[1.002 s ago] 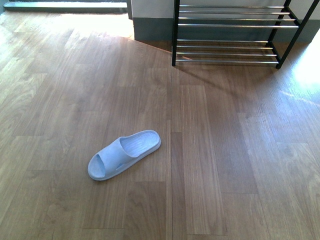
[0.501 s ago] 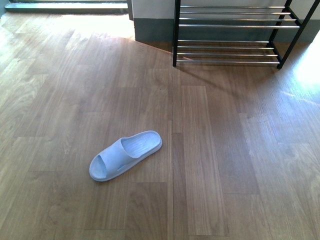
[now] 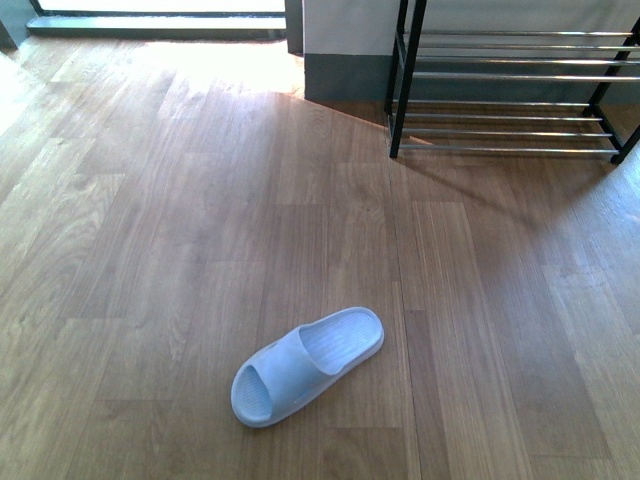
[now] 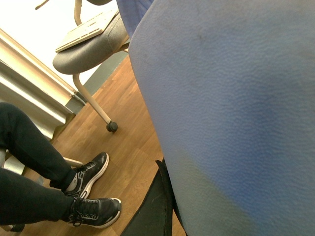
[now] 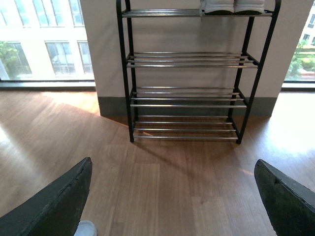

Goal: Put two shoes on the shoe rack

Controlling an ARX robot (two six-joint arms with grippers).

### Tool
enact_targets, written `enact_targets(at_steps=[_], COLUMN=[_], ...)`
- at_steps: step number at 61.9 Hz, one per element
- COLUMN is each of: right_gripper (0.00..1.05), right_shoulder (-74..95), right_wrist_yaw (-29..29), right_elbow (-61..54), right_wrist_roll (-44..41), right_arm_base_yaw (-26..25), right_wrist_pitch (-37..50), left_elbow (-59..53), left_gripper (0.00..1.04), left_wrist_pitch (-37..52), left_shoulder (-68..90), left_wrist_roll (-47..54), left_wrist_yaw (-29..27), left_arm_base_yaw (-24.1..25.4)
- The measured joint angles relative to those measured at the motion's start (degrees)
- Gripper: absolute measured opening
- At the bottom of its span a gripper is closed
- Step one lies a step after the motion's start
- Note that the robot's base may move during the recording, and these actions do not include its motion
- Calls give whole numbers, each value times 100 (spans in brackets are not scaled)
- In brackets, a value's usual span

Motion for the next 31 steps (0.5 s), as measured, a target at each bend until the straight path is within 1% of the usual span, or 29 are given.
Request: enact_targets(at_steps=[31], right_gripper=[96], right_shoulder=[2], right_wrist_yaw=[2], right_elbow=[0], right_wrist_roll=[0], right_arm_base_yaw=[0], right_wrist_pitch=[0], left_elbow=[0], left_gripper=[2], left_wrist_pitch=[0], left_shoulder=[4], left_wrist_roll=[2], left_wrist_yaw=[4], left_arm_base_yaw=[0])
